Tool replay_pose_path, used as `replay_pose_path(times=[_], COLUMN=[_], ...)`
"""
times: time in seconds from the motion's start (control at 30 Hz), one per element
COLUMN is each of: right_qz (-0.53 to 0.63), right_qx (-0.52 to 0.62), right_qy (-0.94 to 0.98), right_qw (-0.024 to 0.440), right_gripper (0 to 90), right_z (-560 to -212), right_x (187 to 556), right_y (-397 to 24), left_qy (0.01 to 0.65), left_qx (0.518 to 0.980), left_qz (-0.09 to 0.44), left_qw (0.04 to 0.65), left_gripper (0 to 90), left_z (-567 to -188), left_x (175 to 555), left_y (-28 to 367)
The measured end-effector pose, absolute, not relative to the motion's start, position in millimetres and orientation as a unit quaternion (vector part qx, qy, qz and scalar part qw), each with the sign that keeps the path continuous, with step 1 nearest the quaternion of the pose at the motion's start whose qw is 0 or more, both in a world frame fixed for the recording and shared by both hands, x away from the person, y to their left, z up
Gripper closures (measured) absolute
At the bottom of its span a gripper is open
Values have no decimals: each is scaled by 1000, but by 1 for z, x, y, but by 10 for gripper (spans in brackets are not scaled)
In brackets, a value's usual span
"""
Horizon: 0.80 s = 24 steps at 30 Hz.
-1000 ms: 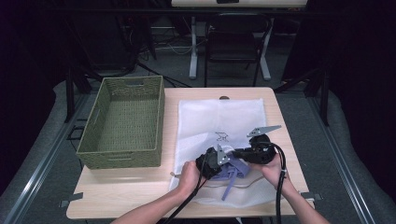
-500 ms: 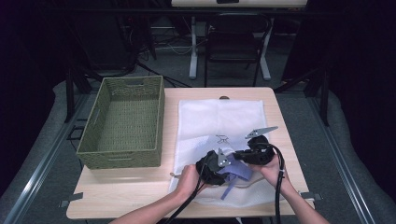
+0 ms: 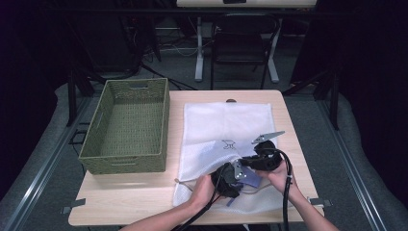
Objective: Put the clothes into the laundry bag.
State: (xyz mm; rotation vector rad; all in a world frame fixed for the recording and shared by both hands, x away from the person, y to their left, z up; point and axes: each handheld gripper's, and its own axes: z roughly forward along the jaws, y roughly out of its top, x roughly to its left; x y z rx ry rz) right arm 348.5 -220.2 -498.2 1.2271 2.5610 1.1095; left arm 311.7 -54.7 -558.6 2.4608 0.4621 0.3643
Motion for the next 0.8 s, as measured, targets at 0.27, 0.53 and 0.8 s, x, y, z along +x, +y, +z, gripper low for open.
replay_pose_path(times=[0.27, 0.53, 0.8], right_qz=[363, 389, 385], right_qx=[401, 404, 405], right_qy=[840, 827, 828], right_qw=[45, 45, 48], right_gripper=[865, 865, 863], right_z=[-496, -485, -486], right_x=[347, 346, 348], right_y=[-218, -224, -225], left_qy=[159, 195, 211], left_qx=[921, 894, 900], left_qz=[173, 207, 187], left_qw=[311, 346, 333], left_gripper=[783, 864, 793], left_z=[-568, -553, -563], left_x=[317, 327, 335], left_y=[-53, -42, -44])
